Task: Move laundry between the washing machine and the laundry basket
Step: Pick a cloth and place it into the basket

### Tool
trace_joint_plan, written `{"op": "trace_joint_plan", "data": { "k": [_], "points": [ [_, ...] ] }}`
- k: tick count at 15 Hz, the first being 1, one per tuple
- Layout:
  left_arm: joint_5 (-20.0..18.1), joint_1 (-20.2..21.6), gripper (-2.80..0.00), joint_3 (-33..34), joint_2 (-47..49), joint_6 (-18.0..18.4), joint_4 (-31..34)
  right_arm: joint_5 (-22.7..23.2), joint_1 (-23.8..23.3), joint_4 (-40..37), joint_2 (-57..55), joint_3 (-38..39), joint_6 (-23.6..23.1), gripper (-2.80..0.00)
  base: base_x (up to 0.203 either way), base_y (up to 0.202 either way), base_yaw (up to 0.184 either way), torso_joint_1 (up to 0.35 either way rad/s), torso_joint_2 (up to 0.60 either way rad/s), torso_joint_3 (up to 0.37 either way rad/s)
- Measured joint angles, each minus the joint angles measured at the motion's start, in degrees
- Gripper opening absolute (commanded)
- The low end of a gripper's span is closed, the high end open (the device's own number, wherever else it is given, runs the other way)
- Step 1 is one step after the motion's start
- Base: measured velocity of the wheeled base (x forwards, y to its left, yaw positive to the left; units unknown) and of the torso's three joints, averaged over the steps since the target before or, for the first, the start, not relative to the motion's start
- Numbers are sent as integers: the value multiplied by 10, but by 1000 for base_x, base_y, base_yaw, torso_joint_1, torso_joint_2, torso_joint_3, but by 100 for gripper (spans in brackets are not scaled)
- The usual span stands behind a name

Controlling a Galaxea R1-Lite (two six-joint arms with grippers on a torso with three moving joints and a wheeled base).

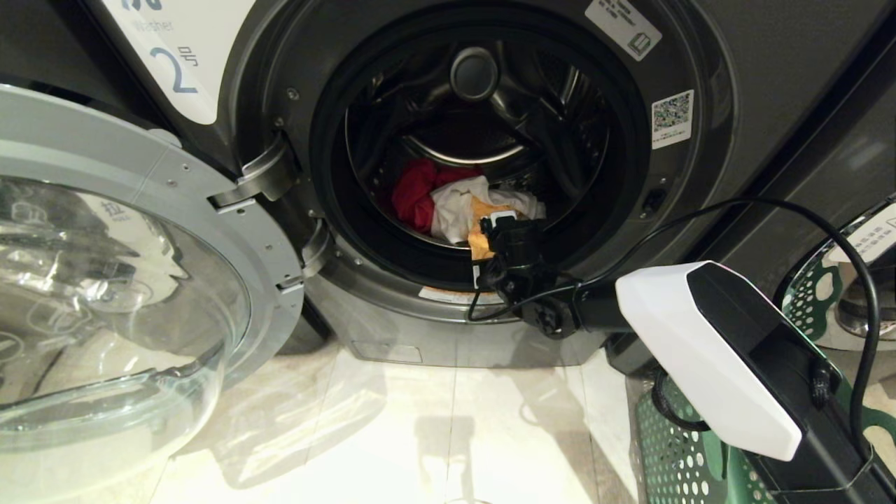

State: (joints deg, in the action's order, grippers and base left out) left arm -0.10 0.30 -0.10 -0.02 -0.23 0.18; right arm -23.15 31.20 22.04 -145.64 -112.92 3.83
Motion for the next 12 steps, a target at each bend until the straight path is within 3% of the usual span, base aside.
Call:
{"op": "trace_joint_plan", "data": {
  "k": [7, 12],
  "points": [
    [0, 0, -280, 0, 0, 0, 0, -14, 30, -2, 79, 5, -11, -280, 0, 0, 0, 0, 0, 0],
    [0, 0, -280, 0, 0, 0, 0, -40, 54, -3, 139, 88, -27, -280, 0, 0, 0, 0, 0, 0]
  ]
}}
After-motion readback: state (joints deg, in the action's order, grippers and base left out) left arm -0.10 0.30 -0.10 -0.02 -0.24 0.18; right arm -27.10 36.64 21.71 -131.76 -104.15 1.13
